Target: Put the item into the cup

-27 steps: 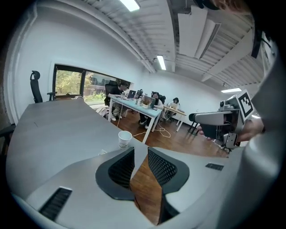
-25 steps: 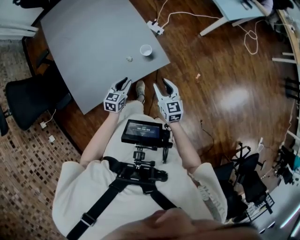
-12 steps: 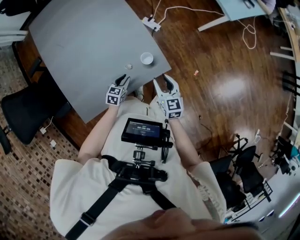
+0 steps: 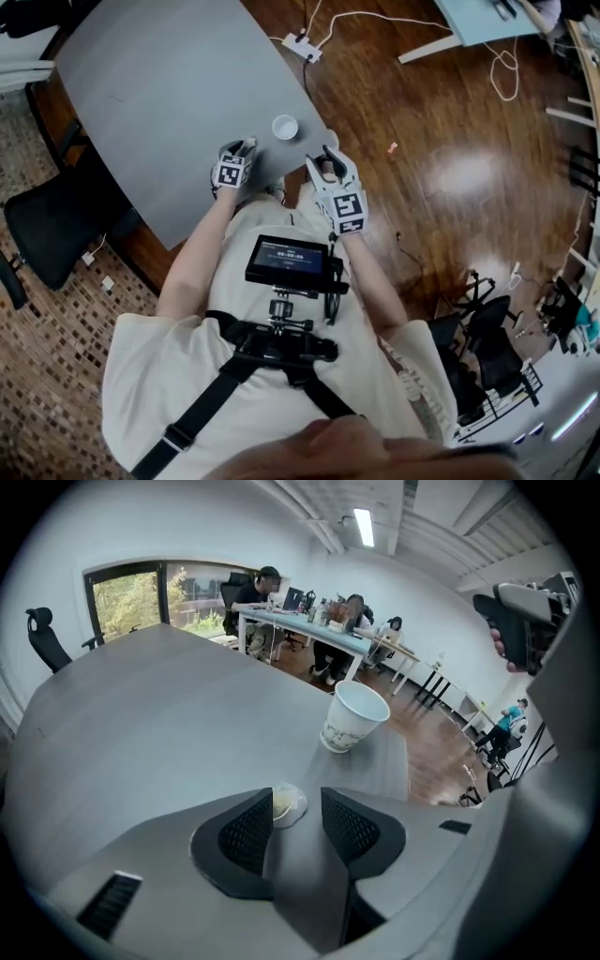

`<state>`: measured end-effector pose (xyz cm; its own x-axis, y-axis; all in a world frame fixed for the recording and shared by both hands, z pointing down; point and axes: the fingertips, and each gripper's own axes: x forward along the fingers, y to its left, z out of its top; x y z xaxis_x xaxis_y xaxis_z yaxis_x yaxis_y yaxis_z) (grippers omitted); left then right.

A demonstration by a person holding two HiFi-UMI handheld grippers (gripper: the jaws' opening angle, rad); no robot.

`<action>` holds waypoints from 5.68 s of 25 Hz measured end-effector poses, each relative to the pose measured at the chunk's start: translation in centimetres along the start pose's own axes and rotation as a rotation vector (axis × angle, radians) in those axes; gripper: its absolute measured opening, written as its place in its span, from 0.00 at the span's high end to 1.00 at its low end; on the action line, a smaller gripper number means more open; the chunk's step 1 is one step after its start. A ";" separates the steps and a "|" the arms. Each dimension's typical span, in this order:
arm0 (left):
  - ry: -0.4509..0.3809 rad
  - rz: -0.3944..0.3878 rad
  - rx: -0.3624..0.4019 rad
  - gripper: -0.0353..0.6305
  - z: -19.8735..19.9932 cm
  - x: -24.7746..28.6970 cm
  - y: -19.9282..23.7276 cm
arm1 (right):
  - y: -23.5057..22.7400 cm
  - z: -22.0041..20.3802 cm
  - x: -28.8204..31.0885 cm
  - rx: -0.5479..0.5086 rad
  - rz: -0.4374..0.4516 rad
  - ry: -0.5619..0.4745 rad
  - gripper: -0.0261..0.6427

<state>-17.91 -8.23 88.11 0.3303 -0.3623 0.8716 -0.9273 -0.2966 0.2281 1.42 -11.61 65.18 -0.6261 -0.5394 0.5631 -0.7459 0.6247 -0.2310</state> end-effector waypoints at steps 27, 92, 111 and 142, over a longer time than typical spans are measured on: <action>0.011 0.014 -0.021 0.94 1.2 1.2 0.4 | -1.9 -0.8 0.9 0.015 0.034 0.032 0.68; -0.285 -0.099 0.069 0.79 13.9 -7.7 -8.1 | -3.4 -2.1 0.7 0.000 0.010 0.000 0.68; -0.384 -0.052 -0.035 0.79 4.5 -17.2 1.1 | 5.2 -2.2 1.1 -0.070 -0.042 -0.023 0.68; -0.389 -0.174 0.071 0.79 3.0 -18.3 -10.0 | 7.2 -6.3 -5.1 -0.045 -0.048 -0.052 0.68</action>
<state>-14.15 -1.24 68.55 0.5354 -0.6032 0.5912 -0.8418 -0.4380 0.3154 0.70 -0.84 65.68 -0.6013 -0.5971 0.5308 -0.7653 0.6215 -0.1678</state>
